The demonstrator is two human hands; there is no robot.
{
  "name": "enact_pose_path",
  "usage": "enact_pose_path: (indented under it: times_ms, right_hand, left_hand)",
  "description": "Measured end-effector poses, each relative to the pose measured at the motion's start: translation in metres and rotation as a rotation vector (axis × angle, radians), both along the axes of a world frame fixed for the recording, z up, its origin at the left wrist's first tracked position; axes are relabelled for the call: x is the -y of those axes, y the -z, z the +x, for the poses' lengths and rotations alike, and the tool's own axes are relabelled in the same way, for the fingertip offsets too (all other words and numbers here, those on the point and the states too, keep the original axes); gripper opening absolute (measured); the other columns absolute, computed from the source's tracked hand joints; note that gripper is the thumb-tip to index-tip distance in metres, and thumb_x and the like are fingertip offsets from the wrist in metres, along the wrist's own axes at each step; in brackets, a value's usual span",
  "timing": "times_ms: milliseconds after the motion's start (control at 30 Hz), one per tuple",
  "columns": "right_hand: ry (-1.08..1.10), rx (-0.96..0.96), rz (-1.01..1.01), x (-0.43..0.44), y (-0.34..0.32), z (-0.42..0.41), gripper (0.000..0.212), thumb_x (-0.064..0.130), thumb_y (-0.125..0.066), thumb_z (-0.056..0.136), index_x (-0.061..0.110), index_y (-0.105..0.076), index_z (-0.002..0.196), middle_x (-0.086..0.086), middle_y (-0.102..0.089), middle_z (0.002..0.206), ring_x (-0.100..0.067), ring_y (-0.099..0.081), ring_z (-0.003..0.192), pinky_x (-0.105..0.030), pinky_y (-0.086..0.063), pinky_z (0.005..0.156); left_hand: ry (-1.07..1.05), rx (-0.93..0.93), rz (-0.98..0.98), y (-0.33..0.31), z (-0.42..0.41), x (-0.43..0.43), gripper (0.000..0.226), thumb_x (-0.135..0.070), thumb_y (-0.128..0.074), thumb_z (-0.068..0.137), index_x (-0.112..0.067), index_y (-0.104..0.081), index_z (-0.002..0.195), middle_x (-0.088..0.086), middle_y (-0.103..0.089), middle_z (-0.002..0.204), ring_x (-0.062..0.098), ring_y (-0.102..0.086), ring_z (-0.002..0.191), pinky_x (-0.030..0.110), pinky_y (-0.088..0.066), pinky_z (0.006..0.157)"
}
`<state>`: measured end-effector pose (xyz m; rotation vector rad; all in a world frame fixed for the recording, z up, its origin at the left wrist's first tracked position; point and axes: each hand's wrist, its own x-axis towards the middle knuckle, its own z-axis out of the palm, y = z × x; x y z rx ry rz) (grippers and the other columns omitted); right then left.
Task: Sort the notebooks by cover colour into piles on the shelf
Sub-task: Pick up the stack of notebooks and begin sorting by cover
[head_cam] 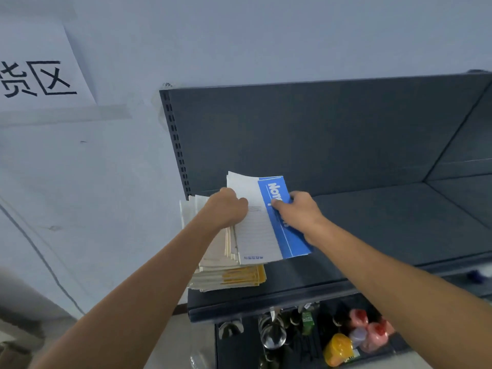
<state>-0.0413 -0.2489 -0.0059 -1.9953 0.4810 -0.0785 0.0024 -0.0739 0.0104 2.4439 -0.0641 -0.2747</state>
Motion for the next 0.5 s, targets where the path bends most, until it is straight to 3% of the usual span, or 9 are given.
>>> enact_pose_path:
  times_ms: [133,200,267,333,400,500]
  right_hand:
    - [0.096,-0.041,-0.079,0.047,-0.005,-0.020,0.028,0.036,-0.065,0.093,0.011,-0.061,0.080,-0.001,-0.069,0.064,-0.018,-0.065,0.062,-0.029,-0.047,0.056]
    - [0.131,-0.050,-0.158,0.072,-0.007,-0.031,0.030,0.038,-0.064,0.094,0.009,-0.063,0.086,-0.003,-0.071,0.072,-0.020,-0.069,0.071,-0.033,-0.053,0.063]
    - [0.158,-0.062,-0.238,0.098,-0.007,-0.042,0.033,0.042,-0.063,0.093,0.008,-0.063,0.092,-0.004,-0.072,0.083,-0.023,-0.071,0.078,-0.038,-0.058,0.074]
    - [0.184,-0.090,-0.309,0.126,-0.006,-0.054,0.035,0.045,-0.062,0.093,0.010,-0.061,0.091,-0.002,-0.071,0.084,-0.021,-0.069,0.076,-0.036,-0.056,0.069]
    - [0.209,-0.111,-0.378,0.155,-0.005,-0.066,0.038,0.048,-0.061,0.092,0.011,-0.059,0.088,0.000,-0.068,0.081,-0.016,-0.064,0.070,-0.030,-0.048,0.057]
    - [0.246,-0.121,-0.429,0.204,-0.002,-0.082,0.039,0.050,-0.060,0.092,0.012,-0.057,0.087,0.001,-0.066,0.079,-0.012,-0.058,0.066,-0.029,-0.042,0.052]
  left_hand:
    - [0.116,0.132,0.142,0.001,0.000,0.051,0.029,-0.034,-0.051,0.096,-0.009,-0.053,0.111,0.007,-0.061,0.111,0.024,-0.059,0.094,0.033,-0.049,0.075]
    - [0.150,0.177,0.155,0.002,-0.004,0.080,0.030,-0.038,-0.055,0.096,-0.011,-0.053,0.110,0.005,-0.062,0.105,0.024,-0.062,0.091,0.035,-0.055,0.077]
    - [0.186,0.226,0.153,0.003,-0.010,0.109,0.031,-0.040,-0.056,0.096,-0.012,-0.050,0.106,0.001,-0.058,0.096,0.021,-0.059,0.084,0.032,-0.051,0.067]
    - [0.226,0.254,0.162,0.004,-0.017,0.138,0.029,-0.040,-0.056,0.096,-0.014,-0.045,0.101,-0.004,-0.049,0.085,0.015,-0.051,0.073,0.027,-0.038,0.055]
    - [0.273,0.252,0.181,0.004,-0.023,0.169,0.028,-0.040,-0.055,0.096,-0.015,-0.043,0.100,-0.003,-0.048,0.088,0.017,-0.050,0.075,0.028,-0.036,0.059]
    - [0.320,0.250,0.191,0.004,-0.031,0.224,0.028,-0.039,-0.053,0.097,-0.014,-0.042,0.102,0.001,-0.051,0.096,0.022,-0.052,0.084,0.032,-0.038,0.064]
